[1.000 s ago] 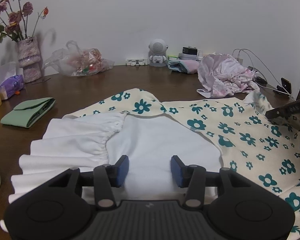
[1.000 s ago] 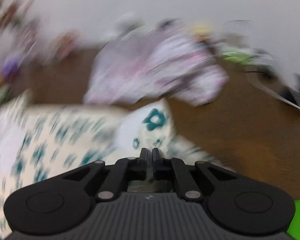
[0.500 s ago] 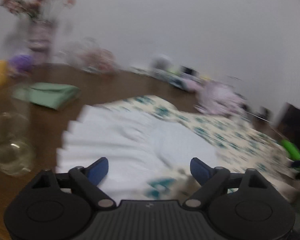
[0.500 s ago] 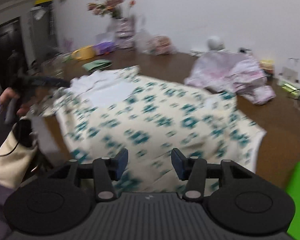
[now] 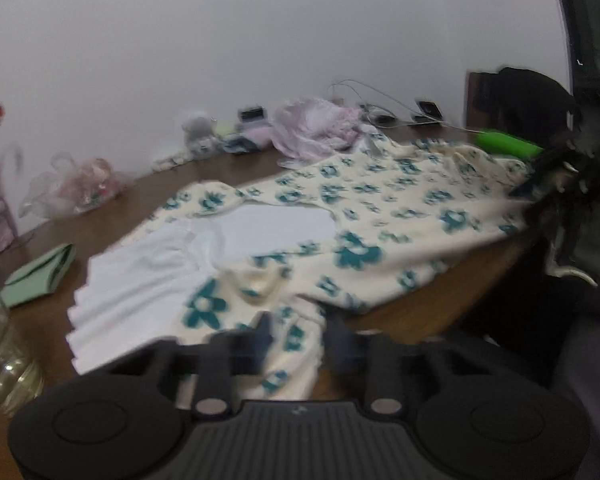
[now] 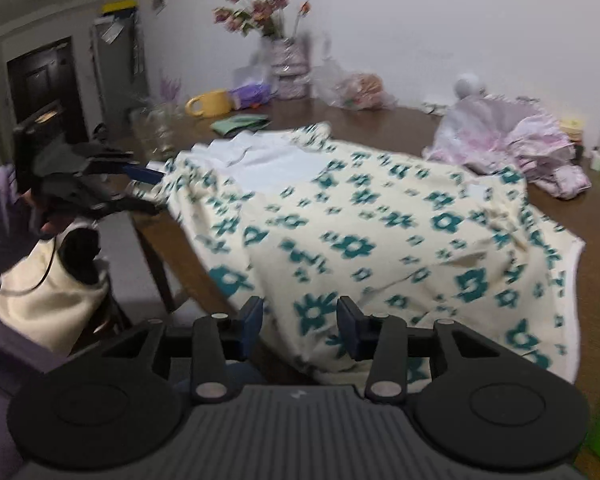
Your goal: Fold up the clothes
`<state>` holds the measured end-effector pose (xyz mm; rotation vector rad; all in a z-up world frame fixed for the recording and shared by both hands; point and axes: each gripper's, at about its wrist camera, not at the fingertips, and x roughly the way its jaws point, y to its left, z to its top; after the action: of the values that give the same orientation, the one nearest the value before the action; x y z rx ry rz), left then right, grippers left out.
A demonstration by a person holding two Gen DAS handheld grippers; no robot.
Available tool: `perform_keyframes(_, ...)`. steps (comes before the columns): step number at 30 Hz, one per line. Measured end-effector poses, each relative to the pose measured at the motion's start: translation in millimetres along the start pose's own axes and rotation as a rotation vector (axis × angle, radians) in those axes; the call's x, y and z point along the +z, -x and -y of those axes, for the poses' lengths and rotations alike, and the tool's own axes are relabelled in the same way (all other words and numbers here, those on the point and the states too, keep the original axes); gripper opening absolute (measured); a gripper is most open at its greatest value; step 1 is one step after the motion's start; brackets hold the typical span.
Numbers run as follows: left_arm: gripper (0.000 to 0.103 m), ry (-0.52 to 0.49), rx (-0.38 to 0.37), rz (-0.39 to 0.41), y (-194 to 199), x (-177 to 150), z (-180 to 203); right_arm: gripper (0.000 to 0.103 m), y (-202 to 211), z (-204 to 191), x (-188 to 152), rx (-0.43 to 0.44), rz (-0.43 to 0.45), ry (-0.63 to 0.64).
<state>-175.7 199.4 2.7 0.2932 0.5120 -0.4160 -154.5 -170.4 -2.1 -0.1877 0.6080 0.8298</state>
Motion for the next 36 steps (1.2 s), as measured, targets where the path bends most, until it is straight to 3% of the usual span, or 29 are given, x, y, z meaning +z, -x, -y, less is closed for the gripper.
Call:
perform_keyframes(1, 0.016, -0.007, -0.010, -0.003, 0.7, 0.7, -2.0, 0.031, -1.3, -0.6, -1.1, -0.006, 0.004, 0.007)
perform_keyframes(2, 0.005, -0.019, -0.020, -0.005, 1.7, 1.3, -3.6, 0.022, -1.8, -0.6, -2.3, -0.015, 0.014, 0.013)
perform_keyframes(4, 0.005, -0.097, -0.034, -0.011, 6.5, 0.5, -1.9, 0.007, -0.9, 5.5, -2.0, -0.025, 0.014, -0.013)
perform_keyframes(8, 0.004, -0.254, -0.035, -0.071, 20.2, -7.8, -5.4, 0.005, 5.9, 13.1, -7.5, -0.032, 0.010, -0.016)
perform_keyframes(10, 0.005, -0.250, -0.030, -0.105, 26.4, -11.3, -11.4, 0.005, 9.3, 13.9, -9.0, -0.019, 0.004, -0.020)
perform_keyframes(13, 0.013, -0.251, -0.027, -0.128, 37.9, -14.1, -12.8, 0.008, 12.3, 13.0, -10.2, -0.019, 0.001, -0.013)
perform_keyframes(14, 0.015, -0.250, -0.021, -0.123, 40.2, -13.0, -13.7, 0.014, 13.3, 11.9, -10.2, -0.024, -0.001, 0.002)
perform_keyframes(15, 0.015, -0.240, -0.017, -0.108, 40.8, -12.7, -14.4, 0.021, 15.7, 11.4, -10.6, -0.023, 0.004, 0.018)
perform_keyframes(16, 0.016, -0.231, -0.014, -0.094, 41.0, -12.4, -15.0, 0.037, 18.6, 11.1, -11.3, -0.021, 0.012, 0.034)
perform_keyframes(17, 0.018, -0.228, -0.013, -0.089, 38.7, -12.5, -14.8, 0.046, 21.5, 10.9, -11.9, -0.018, 0.020, 0.050)
perform_keyframes(21, 0.021, -0.229, -0.022, -0.090, 27.8, -12.9, -16.2, 0.046, 22.1, 13.6, -14.7, -0.027, 0.020, 0.083)
perform_keyframes(24, 0.007, -0.214, -0.041, -0.097, 24.2, -11.5, -19.2, 0.038, 19.3, 14.9, -18.0, -0.019, 0.022, 0.101)
perform_keyframes(26, 0.005, -0.229, -0.048, -0.094, 24.6, -12.8, -18.0, 0.008, 19.1, 12.8, -19.7, -0.025, 0.034, 0.114)
perform_keyframes(31, 0.004, -0.232, -0.048, -0.101, 35.0, -7.8, -18.7, 0.005, 26.8, 6.1, -18.3, -0.038, 0.038, 0.145)
perform_keyframes(36, 0.003, -0.254, -0.038, -0.036, 44.7, 17.5, -30.4, 0.005, 53.4, 24.4, 3.7, 0.042, 0.089, 0.106)
